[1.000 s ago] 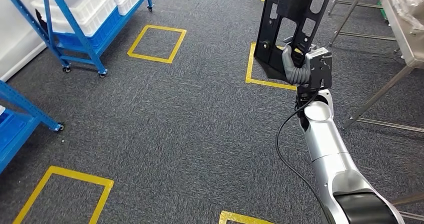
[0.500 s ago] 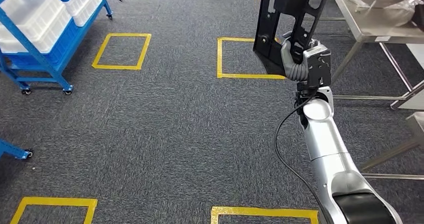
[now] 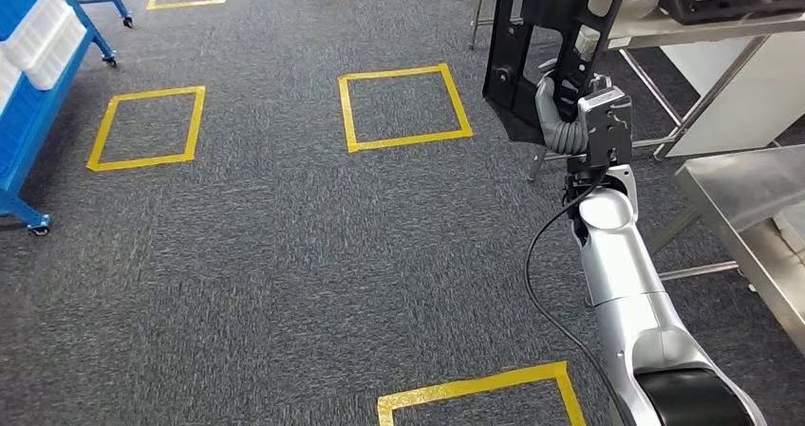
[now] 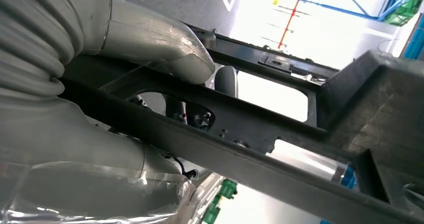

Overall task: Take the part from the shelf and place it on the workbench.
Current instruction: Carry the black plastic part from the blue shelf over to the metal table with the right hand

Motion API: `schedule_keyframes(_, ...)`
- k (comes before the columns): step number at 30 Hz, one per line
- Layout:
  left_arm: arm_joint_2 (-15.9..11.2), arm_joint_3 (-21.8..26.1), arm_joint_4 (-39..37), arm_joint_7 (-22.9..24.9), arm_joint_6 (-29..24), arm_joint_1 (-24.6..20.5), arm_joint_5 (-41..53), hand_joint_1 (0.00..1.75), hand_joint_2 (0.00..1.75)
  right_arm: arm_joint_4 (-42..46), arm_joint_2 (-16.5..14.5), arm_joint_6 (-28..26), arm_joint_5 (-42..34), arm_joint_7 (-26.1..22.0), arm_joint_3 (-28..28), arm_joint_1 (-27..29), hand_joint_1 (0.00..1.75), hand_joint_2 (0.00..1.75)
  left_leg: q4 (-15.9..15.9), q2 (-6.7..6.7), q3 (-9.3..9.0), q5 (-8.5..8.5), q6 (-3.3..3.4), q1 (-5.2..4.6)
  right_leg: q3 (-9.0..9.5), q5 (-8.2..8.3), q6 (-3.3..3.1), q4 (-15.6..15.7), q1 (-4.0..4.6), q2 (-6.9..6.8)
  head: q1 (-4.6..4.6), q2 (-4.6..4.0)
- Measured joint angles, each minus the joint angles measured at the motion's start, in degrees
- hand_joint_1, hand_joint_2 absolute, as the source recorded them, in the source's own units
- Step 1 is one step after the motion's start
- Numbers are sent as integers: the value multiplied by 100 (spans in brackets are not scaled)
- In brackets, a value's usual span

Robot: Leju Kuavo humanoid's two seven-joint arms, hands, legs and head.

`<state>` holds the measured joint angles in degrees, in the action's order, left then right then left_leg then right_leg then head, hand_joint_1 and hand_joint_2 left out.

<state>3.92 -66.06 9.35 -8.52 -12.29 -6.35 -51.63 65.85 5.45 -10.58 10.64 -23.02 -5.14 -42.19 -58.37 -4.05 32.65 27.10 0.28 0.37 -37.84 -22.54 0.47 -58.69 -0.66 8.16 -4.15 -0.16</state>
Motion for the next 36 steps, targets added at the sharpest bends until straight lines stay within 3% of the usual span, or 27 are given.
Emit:
schedule_keyframes(1,9,0,0,-4,-13,-4,-7,0,175,-32,14,-60,64,-19,-1,-6,175,175,29,73,-14,-26,35,0,-18,11,34,5,-11,-4,0,0)
schedule_keyframes(2,19,-1,0,-8,-28,-6,-11,0,175,-71,34,-136,149,-31,-1,-23,175,175,76,146,-33,-58,79,5,-48,-25,57,-41,-2,-112,0,-1)
schedule_keyframes(3,28,-1,0,-8,-41,-3,-16,0,175,-113,53,-246,275,-21,-5,-55,175,175,124,223,-50,-88,119,11,-120,-120,73,-183,13,-280,1,-1)
schedule_keyframes(5,34,-1,0,-10,-60,6,-27,0,175,-250,84,-780,893,174,-99,-181,175,175,164,370,-61,-113,162,0,-423,-469,97,-829,20,-652,3,-1)
schedule_keyframes(7,34,-1,0,-6,-81,13,-42,0,175,-505,132,-1649,2419,796,-382,-372,175,175,162,534,-57,-107,161,-11,-738,-715,138,-1509,-14,-763,2,-1)
schedule_keyframes(8,35,-1,0,3,-93,14,-51,0,175,-686,163,-1979,3535,1217,-571,-501,175,175,159,624,-59,-100,153,-12,-767,-694,157,-1590,-34,-784,2,-1)
schedule_keyframes(9,36,-1,0,13,-103,13,-58,0,175,-902,196,-2188,4802,1647,-767,-653,175,175,153,715,-62,-90,140,-11,-671,-570,174,-1423,-50,-814,2,-1)
schedule_keyframes(11,39,-1,0,30,-118,10,-74,0,175,-1347,244,-2307,7120,2241,-1102,-974,175,175,129,891,-77,-53,94,-17,-223,-242,194,-611,-48,-1023,2,-1)
schedule_keyframes(13,39,-2,-1,35,-128,7,-90,0,175,-1699,274,-2363,8194,2464,-1348,-1174,175,175,100,999,-91,-10,33,-39,95,-100,157,-34,-10,-1234,1,-1)
schedule_keyframes(14,39,-3,-2,34,-131,9,-96,0,175,-1843,298,-2382,8286,2501,-1439,-1219,175,175,91,1036,-97,5,3,-52,124,-116,126,35,19,-1270,1,-1)
schedule_keyframes(16,42,-5,-2,33,-134,21,-107,0,175,-2121,358,-2399,8131,2550,-1580,-1286,175,175,77,1091,-90,34,-55,-47,106,-104,55,30,30,-1165,0,-1)
schedule_keyframes(18,46,-6,-2,16,-137,37,-116,0,175,-2361,414,-2426,7964,2588,-1694,-1413,175,175,-125,916,-3,184,-111,-20,90,-84,-9,42,5,-1042,-2,0)
schedule_keyframes(20,48,-4,-2,-24,-138,43,-127,0,175,-2573,436,-2465,7785,2538,-1757,-1562,175,175,-750,609,270,505,-139,4,91,-75,-63,46,-11,-907,-3,-1)
schedule_keyframes(22,48,-3,-2,-57,-135,31,-133,0,175,-2771,450,-2517,7606,2407,-1773,-1622,175,175,-1457,485,587,748,-144,8,102,-79,-90,40,-2,-752,-3,-1)
schedule_keyframes(23,49,-3,-2,-63,-133,23,-133,0,175,-2852,459,-2544,7542,2338,-1776,-1623,175,175,-1599,467,655,737,-143,10,107,-81,-92,33,1,-655,-3,-1)
schedule_keyframes(24,50,-3,-2,-65,-132,20,-133,0,175,-2922,467,-2563,7496,2276,-1780,-1622,175,175,-1533,454,636,622,-137,15,110,-82,-92,23,0,-550,-3,-1)
schedule_keyframes(25,51,-3,-2,-63,-132,22,-133,0,175,-2978,477,-2572,7465,2227,-1786,-1622,175,175,-1271,418,535,424,-126,25,111,-86,-86,9,-5,-444,-3,-1)
schedule_keyframes(27,53,-3,-2,-60,-132,35,-133,0,175,-3064,500,-2591,7441,2183,-1798,-1627,175,175,-554,163,262,63,-106,62,84,-90,-47,-28,-18,-260,-3,-1)
schedule_keyframes(29,55,-4,-1,-58,-131,43,-134,0,175,-3136,529,-2618,7424,2184,-1803,-1637,175,175,-168,-40,118,-19,-87,75,14,-60,37,-45,-43,-106,-3,-1)
schedule_keyframes(31,61,-5,-1,-58,-129,36,-134,0,175,-3194,588,-2633,7411,2189,-1803,-1641,175,175,-93,32,88,-2,-34,61,-37,-8,133,-13,-70,28,-2,0)
schedule_keyframes(32,67,-5,-1,-60,-128,30,-134,0,175,-3216,620,-2635,7409,2186,-1804,-1638,175,175,-52,103,69,-26,13,60,-54,-16,164,-20,-66,-21,-1,-1)
schedule_keyframes(34,79,-5,-1,-60,-128,31,-133,0,175,-3251,665,-2641,7410,2175,-1808,-1641,175,175,34,255,27,-76,106,66,-198,-194,197,-307,-39,-345,1,-1)
schedule_keyframes(35,80,-5,-1,-60,-127,37,-133,0,175,-3265,673,-2644,7411,2170,-1811,-1642,175,175,54,327,17,-87,132,56,-350,-363,201,-632,-27,-562,2,-1)
schedule_keyframes(36,80,-5,-1,-60,-127,44,-133,0,175,-3280,677,-2646,7410,2170,-1814,-1642,175,175,60,397,18,-89,145,47,-536,-538,210,-1021,-26,-690,3,-1)
